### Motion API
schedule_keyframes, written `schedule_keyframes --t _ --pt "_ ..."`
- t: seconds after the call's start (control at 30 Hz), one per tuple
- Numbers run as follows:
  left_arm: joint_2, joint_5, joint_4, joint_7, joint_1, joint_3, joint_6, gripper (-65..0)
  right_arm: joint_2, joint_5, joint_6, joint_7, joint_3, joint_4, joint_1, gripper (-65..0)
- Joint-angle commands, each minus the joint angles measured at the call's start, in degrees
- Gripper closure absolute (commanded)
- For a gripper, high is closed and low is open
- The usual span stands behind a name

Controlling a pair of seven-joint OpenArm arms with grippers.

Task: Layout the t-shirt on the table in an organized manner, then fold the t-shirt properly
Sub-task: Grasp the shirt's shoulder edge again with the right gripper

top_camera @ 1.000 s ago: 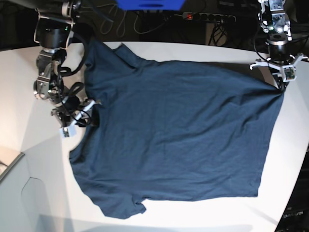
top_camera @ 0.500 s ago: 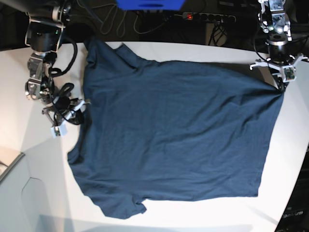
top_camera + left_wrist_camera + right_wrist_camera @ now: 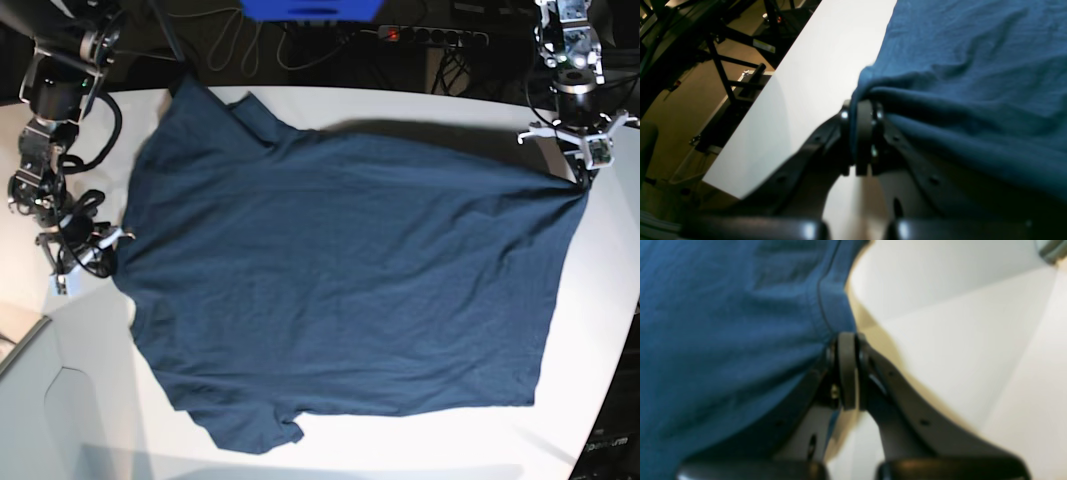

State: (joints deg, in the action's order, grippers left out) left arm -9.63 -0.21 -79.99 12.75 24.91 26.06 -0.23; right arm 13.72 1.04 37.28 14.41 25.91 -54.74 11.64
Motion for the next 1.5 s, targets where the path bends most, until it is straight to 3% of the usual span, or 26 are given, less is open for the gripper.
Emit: schedule_keyframes --t 0.0,0.23,0.3,0.5,0.6,0.7,0.83,1.07,1.17,1.47 --pt "-0.61 -0.10 -1.11 1.88 0.02 0.35 0.45 -0.1 0.92 -0.99 -0.13 -1.36 0.77 -0.95 1.06 0.0" --pt "-0.61 -0.10 -1.11 1.88 0.28 0.35 0.45 -0.1 0.92 -0.99 -0.13 -0.92 2.18 -0.86 0.62 -0.5" --pt "-0.61 -0.10 -1.03 1.88 0.28 0.35 0.45 -0.1 1.10 -0.99 -0.13 -0.92 2.44 -0.86 0.54 -6.9" --pt "-0.61 -0.10 -0.85 1.88 0.28 0.35 0.45 -0.1 1.80 -1.08 -0.13 -1.18 4.20 -4.03 -1.31 -36.0" --pt "-0.61 -0.10 -0.59 1.88 0.28 0.27 0.45 -0.1 0.66 -1.26 0.31 -0.92 7.63 -10.80 -4.83 -42.1" --pt "-0.44 -0.10 -0.59 1.88 0.28 0.00 0.45 -0.1 -2.33 -1.35 1.18 -0.83 8.33 -19.76 -10.01 -42.2" --pt "0.97 0.08 -0.76 1.88 0.37 0.35 0.45 -0.1 -9.54 -1.08 2.72 -0.83 7.80 -31.72 -19.33 -42.2" --pt "0.97 -0.01 -0.50 1.88 0.37 0.18 0.45 -0.1 -19.74 -1.08 2.72 -0.83 7.80 -39.28 -30.41 -42.2" --pt "0.97 -0.01 -0.50 1.88 0.37 0.18 0.45 -0.1 -21.32 -1.08 2.72 -0.83 6.84 -38.93 -33.13 -42.1" --pt "0.97 -0.01 -0.50 1.88 0.37 0.00 0.36 -0.1 -21.41 -1.08 2.72 -0.83 1.30 -38.93 -39.81 -38.0"
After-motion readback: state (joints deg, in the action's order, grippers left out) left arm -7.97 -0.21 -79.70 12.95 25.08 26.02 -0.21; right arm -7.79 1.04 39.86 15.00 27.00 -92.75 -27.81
